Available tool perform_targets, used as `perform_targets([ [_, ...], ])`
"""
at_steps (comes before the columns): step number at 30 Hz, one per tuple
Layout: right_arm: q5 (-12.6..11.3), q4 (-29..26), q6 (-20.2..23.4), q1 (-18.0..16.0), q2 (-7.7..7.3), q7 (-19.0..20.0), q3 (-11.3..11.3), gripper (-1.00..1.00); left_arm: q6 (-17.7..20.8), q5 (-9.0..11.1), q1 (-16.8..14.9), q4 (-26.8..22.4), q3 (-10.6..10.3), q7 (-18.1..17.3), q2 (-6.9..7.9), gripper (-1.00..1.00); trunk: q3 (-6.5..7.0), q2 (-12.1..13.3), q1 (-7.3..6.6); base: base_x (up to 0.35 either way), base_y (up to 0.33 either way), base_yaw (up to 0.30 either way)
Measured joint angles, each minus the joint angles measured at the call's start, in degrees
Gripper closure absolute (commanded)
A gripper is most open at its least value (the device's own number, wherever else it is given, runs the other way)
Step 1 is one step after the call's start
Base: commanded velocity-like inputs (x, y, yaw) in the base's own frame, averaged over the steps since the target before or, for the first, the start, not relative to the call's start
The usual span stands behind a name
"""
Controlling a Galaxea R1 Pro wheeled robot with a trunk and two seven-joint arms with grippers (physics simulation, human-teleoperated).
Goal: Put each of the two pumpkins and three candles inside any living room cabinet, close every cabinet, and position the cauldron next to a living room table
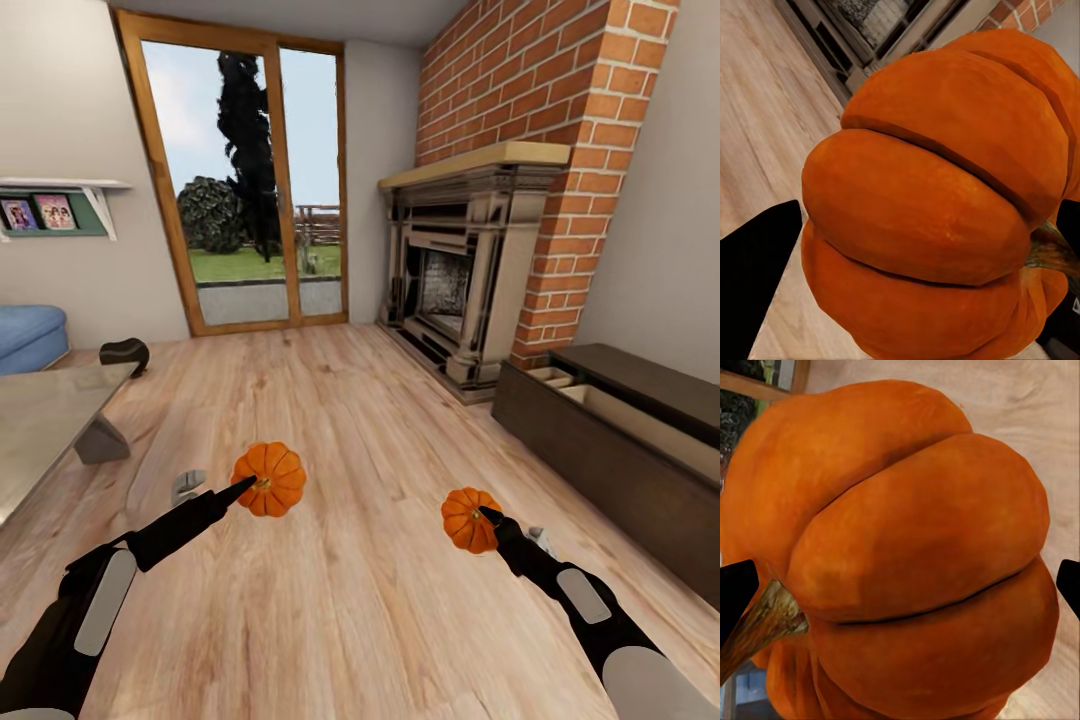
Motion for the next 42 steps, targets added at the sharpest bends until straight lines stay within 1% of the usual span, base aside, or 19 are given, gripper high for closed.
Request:
perform_targets([
  [16,0.01,0.00,-0.01,0.01,0.01,0.06,0.01,1.00,0.00,-0.04,-0.01,0.00,0.00,0.01,0.01,1.00,0.39,0.00,0.00,0.336,0.057,0.138],
  [42,0.01,-0.01,-0.01,0.01,0.00,0.06,0.01,1.00,0.00,-0.12,-0.01,0.05,-0.01,0.00,0.01,1.00,0.40,0.00,0.00,0.336,0.086,0.005],
])
